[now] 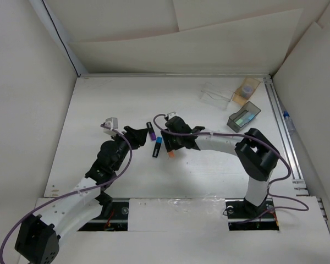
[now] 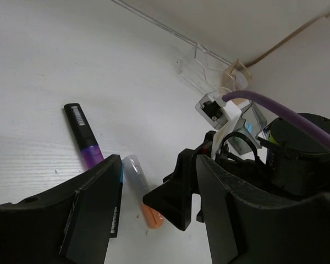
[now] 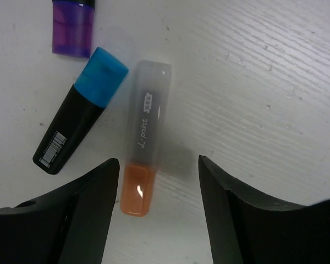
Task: Sort the stationery into containers
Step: Pick up the pen from the center of the board, then place the pen in the storage box.
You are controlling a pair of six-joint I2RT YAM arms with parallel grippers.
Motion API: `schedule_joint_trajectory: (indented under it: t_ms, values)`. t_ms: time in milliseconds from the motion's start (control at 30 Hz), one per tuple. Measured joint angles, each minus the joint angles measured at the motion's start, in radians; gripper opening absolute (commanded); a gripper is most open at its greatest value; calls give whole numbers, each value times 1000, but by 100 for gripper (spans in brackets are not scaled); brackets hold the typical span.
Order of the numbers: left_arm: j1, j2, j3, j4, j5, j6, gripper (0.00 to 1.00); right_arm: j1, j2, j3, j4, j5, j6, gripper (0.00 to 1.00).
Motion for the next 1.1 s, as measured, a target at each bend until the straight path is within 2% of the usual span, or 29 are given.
schedule_joint_trajectory:
  t_ms: [133,267,300,333,433,600,733,833,933,1100]
  values:
    - [0,-3,0,-18,-11,-1,54,18,50,33,-3,3,5,59]
    - [0,-13,0,-26,-18,-3,54,29,87,56,-5,30,19,42]
    - [0,-14,0,-27,-19,-3,54,32,90,59,-4,34,23,27]
    - [0,-14,0,-27,-19,-3,54,34,92,61,-4,43,29,18]
    - [0,-17,0,-29,-19,-3,54,34,93,64,-5,70,43,0]
    - [0,-24,0,-29,-18,-3,54,29,80,60,-15,111,57,0]
    - [0,-17,0,-23,-4,-3,56,-26,-30,35,-39,115,63,0]
    - [0,18,0,-3,33,-3,56,-158,-174,27,-35,116,80,0]
    - [0,78,0,14,85,3,57,-357,-309,22,3,127,113,0]
    - [-1,194,18,19,171,18,58,-637,-401,-21,54,179,178,3]
